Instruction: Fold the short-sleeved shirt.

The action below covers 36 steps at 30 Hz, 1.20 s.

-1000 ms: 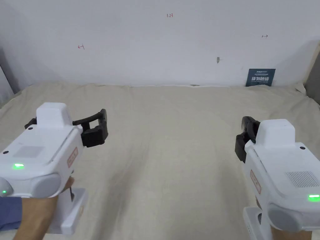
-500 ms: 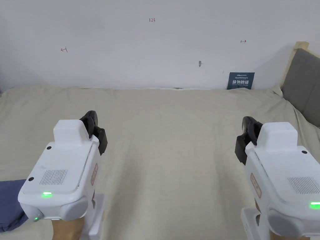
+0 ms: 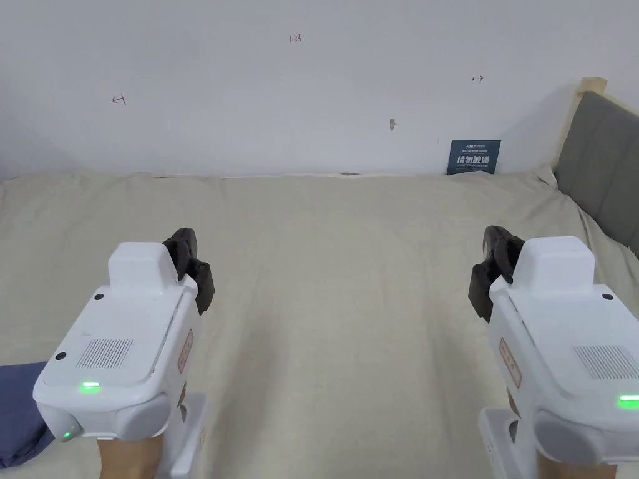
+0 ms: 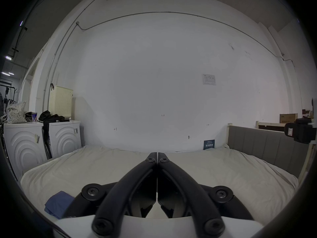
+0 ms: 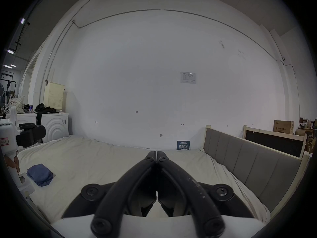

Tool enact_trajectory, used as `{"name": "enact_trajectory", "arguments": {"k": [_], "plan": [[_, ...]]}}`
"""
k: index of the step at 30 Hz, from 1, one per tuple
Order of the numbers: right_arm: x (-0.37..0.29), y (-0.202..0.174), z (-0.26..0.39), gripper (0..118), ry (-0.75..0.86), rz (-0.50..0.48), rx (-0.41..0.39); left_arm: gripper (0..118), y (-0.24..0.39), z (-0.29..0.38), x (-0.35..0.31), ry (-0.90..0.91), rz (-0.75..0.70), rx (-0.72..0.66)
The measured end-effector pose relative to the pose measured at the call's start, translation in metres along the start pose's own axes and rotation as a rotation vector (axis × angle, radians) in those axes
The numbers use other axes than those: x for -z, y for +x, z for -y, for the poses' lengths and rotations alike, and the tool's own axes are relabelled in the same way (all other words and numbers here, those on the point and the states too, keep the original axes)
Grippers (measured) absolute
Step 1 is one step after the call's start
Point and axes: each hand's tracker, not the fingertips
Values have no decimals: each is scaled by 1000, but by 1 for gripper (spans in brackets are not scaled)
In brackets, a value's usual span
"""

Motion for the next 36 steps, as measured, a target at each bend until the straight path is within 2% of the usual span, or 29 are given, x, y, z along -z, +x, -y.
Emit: {"name": "enact_trajectory", "arguments": {"k": [36], "plan": [[2,-17,-5,2,3,-22,-20,0,-17,2,1,-26,19,-9]]}}
